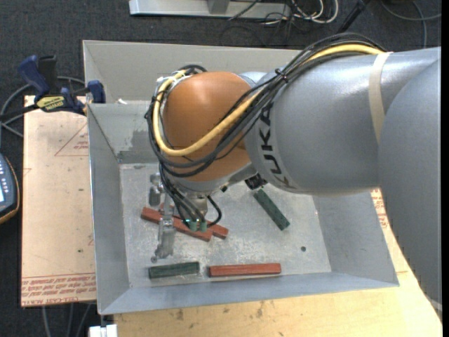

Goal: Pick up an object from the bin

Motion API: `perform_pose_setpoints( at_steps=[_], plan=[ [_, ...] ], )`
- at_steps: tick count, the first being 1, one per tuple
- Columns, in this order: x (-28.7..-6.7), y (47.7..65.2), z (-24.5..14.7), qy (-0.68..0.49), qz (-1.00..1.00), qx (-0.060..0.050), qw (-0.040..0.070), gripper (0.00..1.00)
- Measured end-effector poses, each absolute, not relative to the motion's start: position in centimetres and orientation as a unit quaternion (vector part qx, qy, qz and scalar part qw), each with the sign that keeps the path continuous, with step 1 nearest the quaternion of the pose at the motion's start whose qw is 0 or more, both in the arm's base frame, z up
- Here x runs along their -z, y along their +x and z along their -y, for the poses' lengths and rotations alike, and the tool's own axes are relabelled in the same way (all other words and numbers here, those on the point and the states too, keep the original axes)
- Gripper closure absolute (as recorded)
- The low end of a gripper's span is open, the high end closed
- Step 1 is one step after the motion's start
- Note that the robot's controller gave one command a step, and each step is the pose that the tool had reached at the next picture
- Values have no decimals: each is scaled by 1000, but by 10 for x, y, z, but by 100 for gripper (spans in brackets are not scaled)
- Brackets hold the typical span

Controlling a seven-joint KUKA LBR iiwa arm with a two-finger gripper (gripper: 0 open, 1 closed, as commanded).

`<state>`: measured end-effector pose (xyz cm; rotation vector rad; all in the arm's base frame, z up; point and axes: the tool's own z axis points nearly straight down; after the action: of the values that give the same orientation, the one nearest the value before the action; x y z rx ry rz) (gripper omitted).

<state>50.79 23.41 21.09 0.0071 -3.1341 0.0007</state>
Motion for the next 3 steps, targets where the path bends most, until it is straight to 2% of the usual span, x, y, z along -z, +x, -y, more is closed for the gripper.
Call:
perform_pose_setpoints(
  at_steps=[1,2,3],
  plan=[
    [-81,584,-174,-44,999,-1,2,0],
    [-69,553,-172,-37,999,0,2,0],
    [-70,555,-172,-37,999,1,0,100]
  ],
)
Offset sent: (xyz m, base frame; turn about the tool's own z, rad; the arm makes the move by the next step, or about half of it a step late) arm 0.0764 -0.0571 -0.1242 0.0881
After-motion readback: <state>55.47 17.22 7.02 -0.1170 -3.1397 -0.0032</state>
